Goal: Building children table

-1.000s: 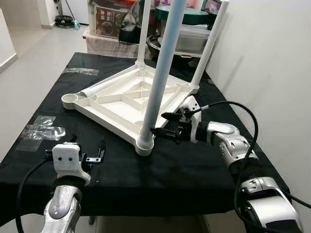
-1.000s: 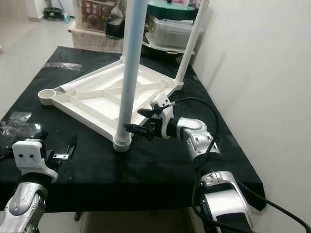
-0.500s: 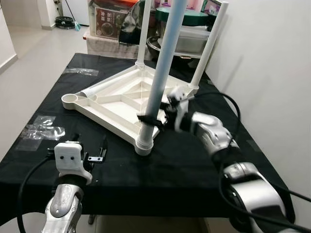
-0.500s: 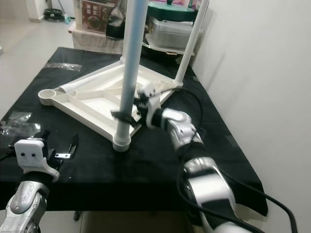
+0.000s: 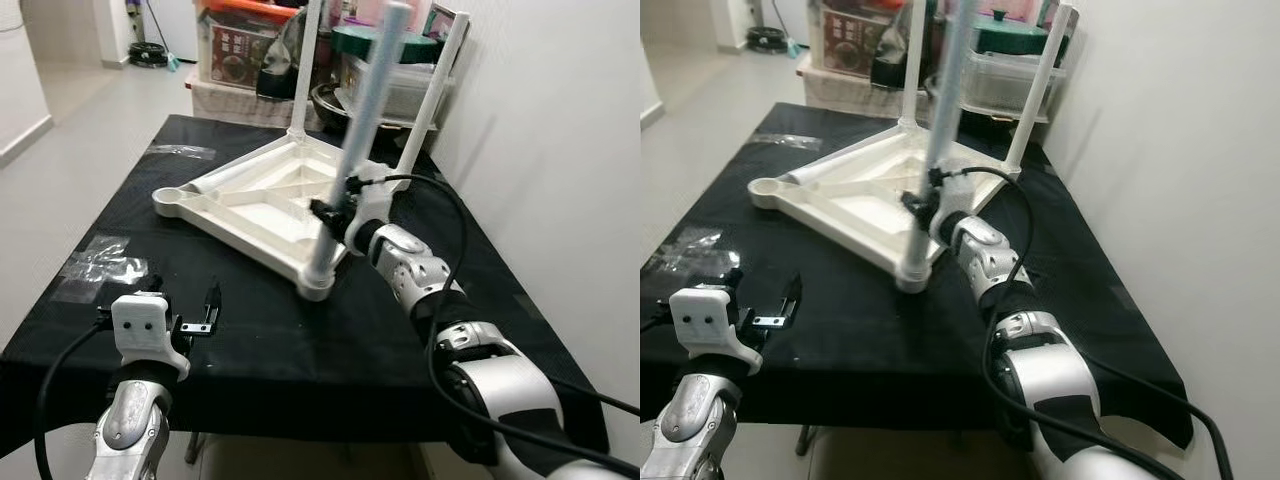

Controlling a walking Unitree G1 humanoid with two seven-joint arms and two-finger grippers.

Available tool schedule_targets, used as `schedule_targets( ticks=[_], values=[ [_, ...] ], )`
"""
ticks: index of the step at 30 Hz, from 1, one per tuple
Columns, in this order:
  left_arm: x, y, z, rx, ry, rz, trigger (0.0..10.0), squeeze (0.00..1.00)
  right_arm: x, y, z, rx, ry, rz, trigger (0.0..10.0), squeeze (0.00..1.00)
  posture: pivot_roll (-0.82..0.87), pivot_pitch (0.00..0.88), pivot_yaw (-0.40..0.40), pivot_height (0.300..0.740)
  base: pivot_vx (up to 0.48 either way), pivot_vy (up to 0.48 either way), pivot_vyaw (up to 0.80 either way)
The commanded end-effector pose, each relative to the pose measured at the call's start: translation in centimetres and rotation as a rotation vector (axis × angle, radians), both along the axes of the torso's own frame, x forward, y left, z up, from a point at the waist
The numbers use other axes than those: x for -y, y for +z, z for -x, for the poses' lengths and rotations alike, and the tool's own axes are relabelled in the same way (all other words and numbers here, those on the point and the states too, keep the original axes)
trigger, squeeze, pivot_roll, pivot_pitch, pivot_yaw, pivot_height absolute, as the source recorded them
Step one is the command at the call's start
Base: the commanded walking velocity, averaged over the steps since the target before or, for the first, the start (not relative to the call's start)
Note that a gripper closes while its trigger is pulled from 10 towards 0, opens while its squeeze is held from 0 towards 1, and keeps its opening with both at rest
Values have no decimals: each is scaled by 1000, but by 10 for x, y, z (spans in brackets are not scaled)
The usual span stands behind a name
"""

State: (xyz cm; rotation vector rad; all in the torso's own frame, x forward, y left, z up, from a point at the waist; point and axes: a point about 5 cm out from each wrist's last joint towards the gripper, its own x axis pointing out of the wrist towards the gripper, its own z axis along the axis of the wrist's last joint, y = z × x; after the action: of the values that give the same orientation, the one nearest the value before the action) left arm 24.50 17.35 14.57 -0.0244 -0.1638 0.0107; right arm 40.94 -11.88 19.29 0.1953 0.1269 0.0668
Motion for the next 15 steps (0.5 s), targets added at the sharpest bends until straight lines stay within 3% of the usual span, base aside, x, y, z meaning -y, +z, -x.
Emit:
schedule_targets(
  ticks=[1,2,3,8,13,14,15],
  values=[
    [1,-4,3,-17,-3,7,10000,0,52,-45,17,-192,-395,-37,0,0,78,0,-173,740,0,0,0],
    [1,-4,3,-19,-3,8,10000,0,62,-53,24,-219,-500,-45,0,0,78,0,-173,740,0,0,0],
    [1,-5,3,-22,-3,8,10000,0,62,-55,30,-208,-530,-42,0,0,71,0,-167,740,0,0,0],
    [3,-6,3,-32,-12,10,10000,0,49,-48,40,-167,-513,-36,0,0,56,0,-157,740,0,0,0],
    [2,-8,3,-39,-8,9,10000,0,34,-24,43,-88,-436,1,0,0,52,0,-154,740,0,0,0],
    [2,-8,3,-40,-4,9,10000,0,24,-14,41,-59,-335,-8,4314,0,52,0,-154,740,0,0,0],
    [1,-8,3,-41,-2,8,10000,0,16,-8,42,-44,-271,-17,4314,0,56,0,-156,740,0,0,0]
  ],
)
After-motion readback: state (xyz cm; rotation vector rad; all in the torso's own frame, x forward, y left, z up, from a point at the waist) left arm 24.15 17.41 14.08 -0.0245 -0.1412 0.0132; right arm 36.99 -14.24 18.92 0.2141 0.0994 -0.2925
